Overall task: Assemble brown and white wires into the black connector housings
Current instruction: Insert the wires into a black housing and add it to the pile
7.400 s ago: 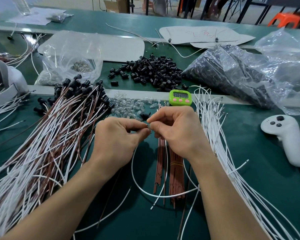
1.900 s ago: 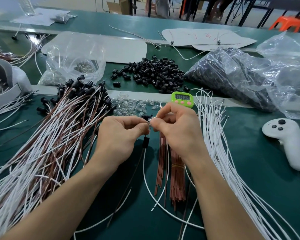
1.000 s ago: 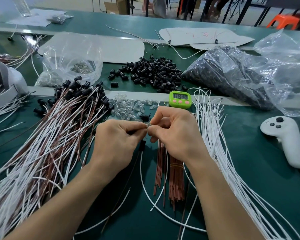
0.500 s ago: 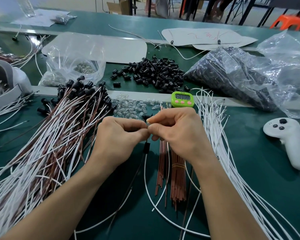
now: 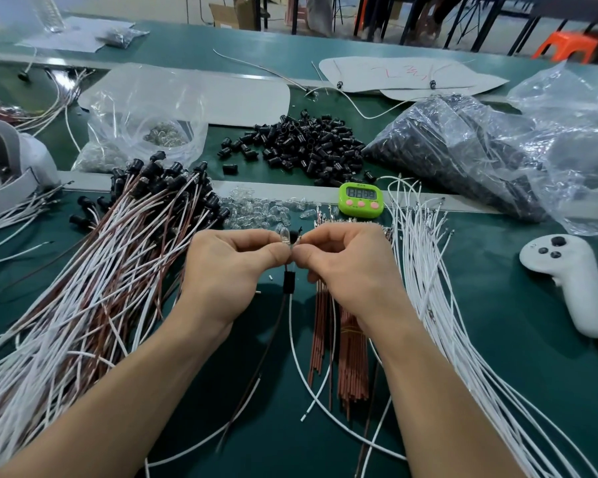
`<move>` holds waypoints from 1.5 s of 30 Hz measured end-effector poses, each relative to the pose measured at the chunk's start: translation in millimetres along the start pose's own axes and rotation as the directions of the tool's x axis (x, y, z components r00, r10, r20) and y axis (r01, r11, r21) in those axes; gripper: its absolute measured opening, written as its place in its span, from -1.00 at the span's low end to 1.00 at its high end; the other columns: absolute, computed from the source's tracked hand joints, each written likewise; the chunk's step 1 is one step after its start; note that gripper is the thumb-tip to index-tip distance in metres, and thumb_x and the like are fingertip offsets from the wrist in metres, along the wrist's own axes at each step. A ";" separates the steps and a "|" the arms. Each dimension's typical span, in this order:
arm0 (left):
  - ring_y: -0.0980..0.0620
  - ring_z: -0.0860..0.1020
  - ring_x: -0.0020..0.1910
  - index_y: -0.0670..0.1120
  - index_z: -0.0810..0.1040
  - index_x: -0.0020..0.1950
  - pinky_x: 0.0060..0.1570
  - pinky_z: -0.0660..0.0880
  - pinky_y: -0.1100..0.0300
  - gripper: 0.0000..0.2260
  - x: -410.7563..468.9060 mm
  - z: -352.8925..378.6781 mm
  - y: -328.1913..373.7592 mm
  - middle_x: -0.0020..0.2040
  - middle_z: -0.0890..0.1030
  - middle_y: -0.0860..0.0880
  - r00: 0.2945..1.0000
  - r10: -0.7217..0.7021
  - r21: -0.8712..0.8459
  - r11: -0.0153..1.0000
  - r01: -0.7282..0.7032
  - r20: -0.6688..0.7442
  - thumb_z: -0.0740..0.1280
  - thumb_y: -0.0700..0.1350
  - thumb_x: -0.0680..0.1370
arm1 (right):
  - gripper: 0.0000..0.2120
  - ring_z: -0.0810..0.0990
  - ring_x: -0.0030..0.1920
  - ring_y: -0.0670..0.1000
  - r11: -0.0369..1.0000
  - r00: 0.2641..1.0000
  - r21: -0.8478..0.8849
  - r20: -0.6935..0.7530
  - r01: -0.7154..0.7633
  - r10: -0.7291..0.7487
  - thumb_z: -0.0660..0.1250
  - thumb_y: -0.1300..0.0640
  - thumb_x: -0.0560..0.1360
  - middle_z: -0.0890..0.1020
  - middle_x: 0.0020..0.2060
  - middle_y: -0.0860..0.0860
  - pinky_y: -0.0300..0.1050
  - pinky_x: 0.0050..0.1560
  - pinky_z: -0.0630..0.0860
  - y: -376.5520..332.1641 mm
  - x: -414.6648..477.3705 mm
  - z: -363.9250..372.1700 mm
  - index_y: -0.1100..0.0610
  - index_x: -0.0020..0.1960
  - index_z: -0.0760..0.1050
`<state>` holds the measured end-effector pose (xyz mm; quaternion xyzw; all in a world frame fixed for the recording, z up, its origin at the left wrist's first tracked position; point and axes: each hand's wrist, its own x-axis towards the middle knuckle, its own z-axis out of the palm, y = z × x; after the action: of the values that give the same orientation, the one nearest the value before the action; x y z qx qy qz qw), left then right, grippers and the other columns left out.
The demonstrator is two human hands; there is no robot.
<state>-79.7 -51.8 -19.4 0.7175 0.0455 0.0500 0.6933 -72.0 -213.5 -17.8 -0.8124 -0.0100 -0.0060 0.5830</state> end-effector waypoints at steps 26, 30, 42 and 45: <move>0.17 0.69 -0.28 0.14 0.75 -0.29 -0.15 0.57 0.37 -0.70 0.5 -5.0 4.1 -0.29 0.74 0.03 0.995 0.038 0.124 0.991 -0.050 0.096 0.58 -0.30 0.38 | -0.88 0.63 -0.43 -0.03 0.973 0.981 -0.172 0.147 0.153 -0.129 0.54 0.22 0.48 0.70 -0.38 -0.06 -0.12 -0.36 0.59 -1.5 0.7 -11.6 0.01 -0.14 0.76; 0.16 0.71 -0.25 0.23 0.74 -0.28 -0.11 0.61 0.33 -0.67 -0.2 -5.7 2.6 -0.29 0.73 0.09 0.993 0.062 0.201 0.976 -0.081 0.101 0.60 -0.25 0.39 | -0.90 0.59 -0.43 -0.17 0.952 0.975 -0.231 0.147 0.201 -0.170 0.56 0.18 0.45 0.66 -0.42 -0.20 -0.29 -0.40 0.47 -0.9 -0.6 -12.8 -0.01 -0.15 0.76; 0.13 0.72 -0.25 0.17 0.75 -0.19 -0.08 0.67 0.16 -0.77 0.1 -9.0 1.1 -0.30 0.73 0.09 0.991 0.050 0.297 0.951 -0.086 0.126 0.62 -0.19 0.39 | -0.90 0.61 -0.35 0.03 0.885 0.943 -0.354 0.245 0.303 -0.225 0.48 0.11 0.53 0.66 -0.40 -0.01 0.03 -0.31 0.55 -5.2 -3.8 -17.7 0.00 -0.15 0.74; 0.13 0.71 -0.26 0.13 0.76 -0.19 -0.08 0.66 0.15 -0.78 1.6 -10.1 0.8 -0.29 0.73 0.05 0.982 0.017 0.297 0.952 -0.074 0.189 0.60 -0.22 0.39 | -0.94 0.64 -0.35 -0.09 0.880 0.948 -0.365 0.207 0.304 -0.242 0.57 0.08 0.45 0.67 -0.40 -0.11 -0.12 -0.34 0.59 -5.7 -4.6 -20.0 -0.03 -0.20 0.75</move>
<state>-79.5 -41.6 -18.2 0.8175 -0.0283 -0.0080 0.5752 -76.7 -230.7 -6.1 -0.9008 -0.1687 -0.0267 0.3991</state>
